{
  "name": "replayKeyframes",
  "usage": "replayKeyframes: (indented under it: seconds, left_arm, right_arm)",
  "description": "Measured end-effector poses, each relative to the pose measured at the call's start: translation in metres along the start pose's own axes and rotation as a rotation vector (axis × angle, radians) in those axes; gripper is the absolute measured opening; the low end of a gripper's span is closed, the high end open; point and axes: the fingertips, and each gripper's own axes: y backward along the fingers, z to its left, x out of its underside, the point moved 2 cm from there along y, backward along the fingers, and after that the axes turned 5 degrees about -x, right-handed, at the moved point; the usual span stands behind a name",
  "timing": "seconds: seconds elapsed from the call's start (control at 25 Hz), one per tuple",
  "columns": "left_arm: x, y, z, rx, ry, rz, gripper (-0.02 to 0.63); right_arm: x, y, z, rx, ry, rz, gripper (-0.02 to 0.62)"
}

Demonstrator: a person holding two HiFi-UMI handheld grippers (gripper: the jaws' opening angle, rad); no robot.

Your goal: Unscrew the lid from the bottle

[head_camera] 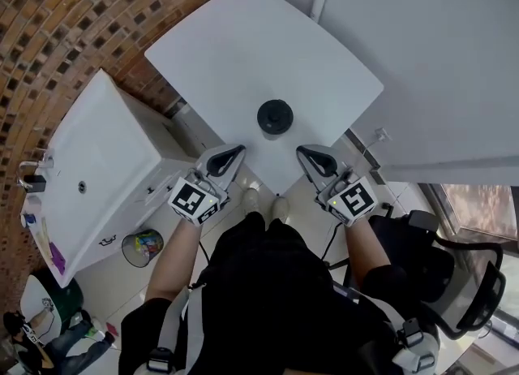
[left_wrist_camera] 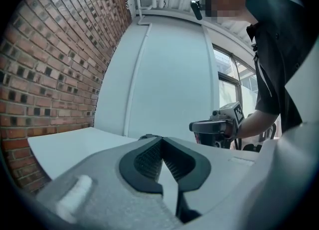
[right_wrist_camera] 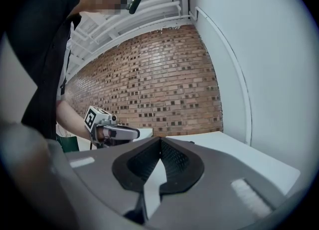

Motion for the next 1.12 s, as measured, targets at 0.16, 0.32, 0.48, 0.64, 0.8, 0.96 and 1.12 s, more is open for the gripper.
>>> replayKeyframes:
  seconds: [0.16,0.32,0.48,0.64,0.8,0.96,1.12]
  left_arm:
    - [0.027,-0.010,0.013,-0.005,0.011,0.060,0.035]
    - [0.059,-0.026,0.025,-0.001,0.027,0.108,0.044]
    - [0.090,-0.046,0.032,0.019,-0.003,0.125,0.199]
    - [0.112,-0.072,0.035,0.047,0.003,0.143,0.276]
    - [0.123,-0.083,0.034,0.062,-0.013,0.147,0.281]
    - [0.132,-0.093,0.034,0.089,-0.056,0.160,0.360]
    - [0.135,-0.107,0.034,0.141,-0.101,0.177,0.364]
  right_arm:
    - [0.015,-0.001,-0.001,0.014,-0.042,0.021,0.005]
    - [0.047,0.001,-0.009,0.037,-0.087,0.045,0.005]
    - [0.068,-0.007,-0.012,0.057,-0.134,0.085,0.005]
    - [0.077,-0.008,-0.018,0.059,-0.140,0.090,0.005]
    - [0.076,-0.006,-0.021,0.060,-0.145,0.086,0.005]
    - [0.077,-0.004,-0.022,0.066,-0.147,0.078,0.005]
    - [0.079,-0.001,-0.023,0.079,-0.158,0.086,0.006]
